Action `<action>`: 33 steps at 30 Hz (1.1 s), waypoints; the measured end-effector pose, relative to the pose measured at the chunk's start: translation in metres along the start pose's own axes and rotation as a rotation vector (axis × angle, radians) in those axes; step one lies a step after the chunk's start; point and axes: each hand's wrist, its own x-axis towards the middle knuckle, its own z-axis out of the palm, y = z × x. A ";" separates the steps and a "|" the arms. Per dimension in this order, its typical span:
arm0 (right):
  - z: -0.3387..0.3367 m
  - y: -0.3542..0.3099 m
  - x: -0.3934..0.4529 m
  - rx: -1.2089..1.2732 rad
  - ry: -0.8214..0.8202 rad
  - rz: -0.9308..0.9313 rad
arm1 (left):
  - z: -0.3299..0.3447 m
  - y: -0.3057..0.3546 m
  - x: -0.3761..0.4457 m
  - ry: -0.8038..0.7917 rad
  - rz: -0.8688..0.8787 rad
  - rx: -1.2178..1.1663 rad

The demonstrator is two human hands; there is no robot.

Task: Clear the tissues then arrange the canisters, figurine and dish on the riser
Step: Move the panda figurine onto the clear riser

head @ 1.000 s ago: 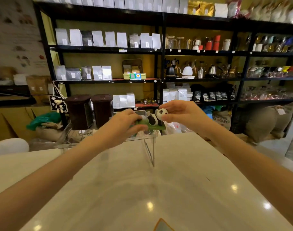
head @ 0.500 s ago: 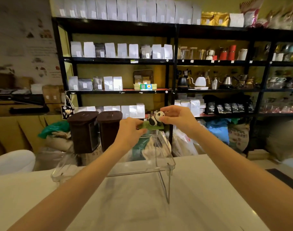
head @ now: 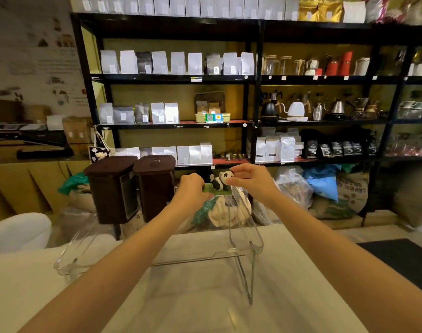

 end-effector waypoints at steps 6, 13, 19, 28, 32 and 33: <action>0.005 0.012 -0.004 -0.029 0.009 0.016 | 0.007 0.000 -0.004 -0.013 -0.006 0.057; 0.006 0.020 -0.007 -0.005 0.016 0.028 | 0.015 0.001 -0.009 0.004 0.027 0.066; 0.006 0.022 -0.007 -0.028 0.038 0.029 | 0.022 0.002 -0.013 -0.033 0.048 0.046; 0.013 0.019 -0.008 -0.085 0.032 0.036 | 0.023 0.001 -0.013 -0.051 0.035 0.103; 0.010 0.013 -0.015 -0.144 -0.017 0.044 | 0.024 0.001 -0.014 -0.078 0.019 0.133; 0.009 0.011 -0.018 -0.169 -0.040 0.048 | 0.023 0.001 -0.015 -0.086 0.023 0.168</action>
